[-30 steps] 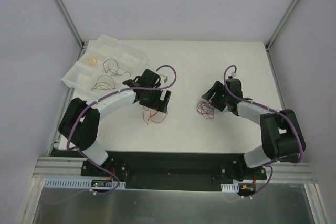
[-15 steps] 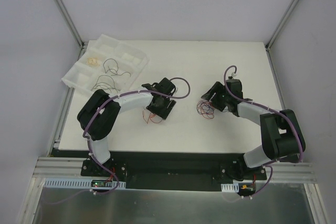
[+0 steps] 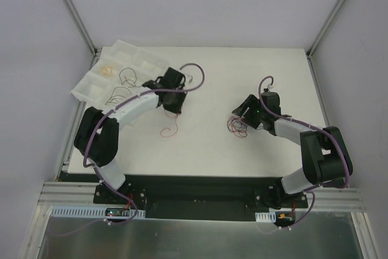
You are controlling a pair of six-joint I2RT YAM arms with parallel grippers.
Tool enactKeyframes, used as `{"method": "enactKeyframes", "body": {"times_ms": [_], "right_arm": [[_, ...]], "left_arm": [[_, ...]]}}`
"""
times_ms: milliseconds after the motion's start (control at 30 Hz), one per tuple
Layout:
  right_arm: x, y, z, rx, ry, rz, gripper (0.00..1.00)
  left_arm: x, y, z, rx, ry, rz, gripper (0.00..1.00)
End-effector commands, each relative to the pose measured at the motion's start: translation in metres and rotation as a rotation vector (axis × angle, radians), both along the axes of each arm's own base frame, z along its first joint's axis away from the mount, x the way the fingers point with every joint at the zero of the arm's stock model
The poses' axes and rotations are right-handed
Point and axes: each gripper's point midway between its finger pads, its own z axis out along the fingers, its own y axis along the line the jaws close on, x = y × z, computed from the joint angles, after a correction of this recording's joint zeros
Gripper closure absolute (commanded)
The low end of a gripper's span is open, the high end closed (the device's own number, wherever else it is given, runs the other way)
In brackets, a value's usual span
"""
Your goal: Untangle the cables
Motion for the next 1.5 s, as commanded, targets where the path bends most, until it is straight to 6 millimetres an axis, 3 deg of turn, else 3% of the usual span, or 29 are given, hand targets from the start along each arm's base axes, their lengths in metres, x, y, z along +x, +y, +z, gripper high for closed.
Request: {"method": "enactKeyframes", "body": {"times_ms": [0, 67, 200, 367, 500, 633, 867, 1233, 1467], "right_arm": [[0.005, 0.002, 0.01, 0.019, -0.052, 0.01, 0.31], [0.004, 0.002, 0.01, 0.023, -0.054, 0.012, 0.31], [0.005, 0.004, 0.012, 0.036, -0.065, 0.022, 0.31], [0.007, 0.007, 0.012, 0.059, -0.063, 0.035, 0.31], [0.008, 0.008, 0.01, 0.094, -0.059, 0.045, 0.31], [0.009, 0.008, 0.009, 0.137, -0.049, 0.044, 0.31], [0.011, 0.007, 0.008, 0.191, -0.046, 0.045, 0.31], [0.011, 0.006, 0.009, 0.198, -0.058, 0.043, 0.31], [0.01, 0.005, 0.01, 0.196, -0.065, 0.038, 0.31]], "left_arm": [[0.061, 0.027, 0.104, -0.241, -0.178, 0.107, 1.0], [0.084, 0.058, 0.131, -0.282, -0.233, 0.197, 1.0], [0.127, 0.142, 0.185, -0.327, -0.373, 0.416, 1.0], [0.159, 0.241, 0.225, -0.323, -0.5, 0.647, 1.0], [0.176, 0.298, 0.217, -0.252, -0.522, 0.771, 1.0], [0.182, 0.335, 0.179, -0.189, -0.464, 0.872, 1.0], [0.179, 0.38, 0.137, -0.046, -0.425, 0.993, 1.0], [0.162, 0.399, 0.083, 0.01, -0.315, 1.102, 1.0], [0.167, 0.415, 0.072, -0.024, -0.29, 1.127, 1.0]]}}
